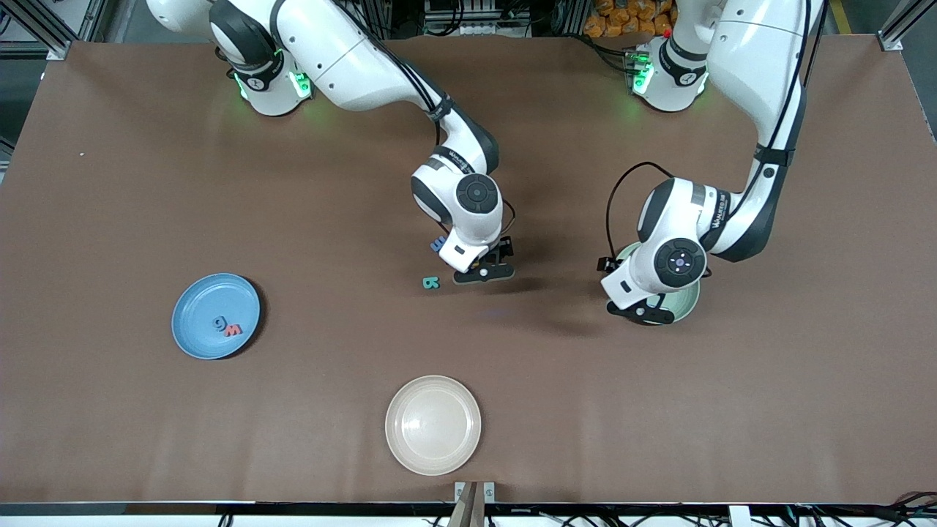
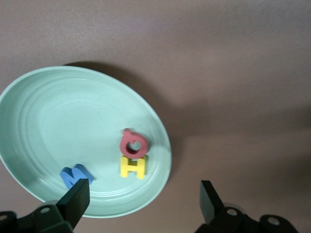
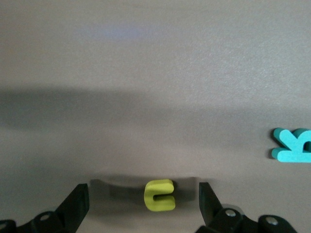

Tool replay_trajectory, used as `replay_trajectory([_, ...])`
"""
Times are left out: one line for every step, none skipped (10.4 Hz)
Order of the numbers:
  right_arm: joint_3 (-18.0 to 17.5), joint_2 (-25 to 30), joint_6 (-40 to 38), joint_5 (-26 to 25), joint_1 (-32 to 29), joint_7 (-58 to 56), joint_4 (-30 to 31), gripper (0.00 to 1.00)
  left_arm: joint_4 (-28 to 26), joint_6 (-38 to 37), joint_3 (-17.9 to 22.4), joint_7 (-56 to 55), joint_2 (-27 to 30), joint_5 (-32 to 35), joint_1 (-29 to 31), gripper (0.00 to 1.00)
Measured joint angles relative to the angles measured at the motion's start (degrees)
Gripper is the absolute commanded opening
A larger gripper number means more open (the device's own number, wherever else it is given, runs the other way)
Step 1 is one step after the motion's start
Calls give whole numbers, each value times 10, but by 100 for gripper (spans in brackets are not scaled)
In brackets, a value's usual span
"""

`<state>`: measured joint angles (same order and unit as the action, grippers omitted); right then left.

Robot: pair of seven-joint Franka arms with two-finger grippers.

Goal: Sort upper and lower case letters into plates
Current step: 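Grasp the yellow c with the right gripper while the left gripper withdraws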

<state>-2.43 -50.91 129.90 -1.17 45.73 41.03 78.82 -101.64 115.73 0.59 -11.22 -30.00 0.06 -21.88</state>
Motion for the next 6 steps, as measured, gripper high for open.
replay_trajectory([-1, 7, 0, 0, 0, -1, 9, 100, 7, 0, -4, -29, -1, -3, -7, 100])
replay_trajectory([-1, 14, 1, 0, 0, -2, 19, 100, 14, 0, -9, -61, -5, -11, -15, 100])
replay_trajectory([-1, 19, 5, 0, 0, -3, 27, 100, 26, 1, -11, -89, -14, -21, -26, 100])
replay_trajectory([0, 22, 14, 0, -1, -3, 34, 100, 43, 2, -12, -115, -28, -25, -38, 100])
replay_trajectory([0, 22, 23, 0, -2, -4, 39, 100, 58, 2, -12, -133, -41, -25, -49, 100])
replay_trajectory([0, 22, 27, 0, -2, -5, 43, 100, 67, 3, -12, -140, -48, -25, -54, 100])
